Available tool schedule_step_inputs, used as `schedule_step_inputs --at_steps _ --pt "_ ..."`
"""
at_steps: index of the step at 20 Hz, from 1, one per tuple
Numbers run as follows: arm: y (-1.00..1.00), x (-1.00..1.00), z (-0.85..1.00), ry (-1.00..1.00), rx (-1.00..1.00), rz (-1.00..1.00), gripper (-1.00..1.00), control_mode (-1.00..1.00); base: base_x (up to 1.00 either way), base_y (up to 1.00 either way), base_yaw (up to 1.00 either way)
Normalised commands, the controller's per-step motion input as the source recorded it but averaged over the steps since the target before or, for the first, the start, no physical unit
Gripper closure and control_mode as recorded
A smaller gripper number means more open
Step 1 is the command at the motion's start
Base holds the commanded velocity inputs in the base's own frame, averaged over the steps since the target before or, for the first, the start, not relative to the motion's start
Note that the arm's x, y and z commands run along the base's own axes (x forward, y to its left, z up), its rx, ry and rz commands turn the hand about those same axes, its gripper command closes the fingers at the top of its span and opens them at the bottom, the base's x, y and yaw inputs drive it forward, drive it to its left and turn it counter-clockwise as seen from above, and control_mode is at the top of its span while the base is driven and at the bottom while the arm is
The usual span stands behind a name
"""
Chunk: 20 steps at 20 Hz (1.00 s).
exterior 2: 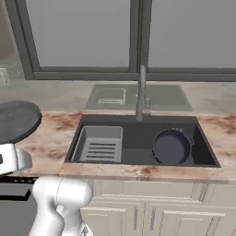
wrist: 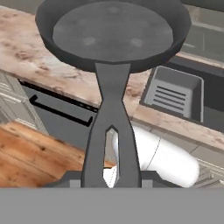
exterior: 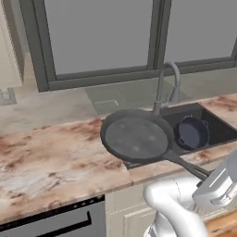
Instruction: Move the pot and pan from the stove into the sink.
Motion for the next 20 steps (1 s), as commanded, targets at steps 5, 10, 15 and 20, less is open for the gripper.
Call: schedule_step_inputs --at_steps 5,10,15,20 --pt "0.0 0.0 0.0 0.0 0.0 0.0 1.0 1.0 0.0 -0.25 -0.43" --pt "0.0 0.0 0.0 0.0 0.0 0.0 1.0 1.0 0.0 -0.19 -0.24" --pt "0.0 0.0 0.0 0.0 0.0 0.0 1.0 1.0 0.01 -0.03 0.0" --pt "0.0 0.0 0.0 0.0 0.0 0.0 1.0 1.0 0.09 -0.51 0.03"
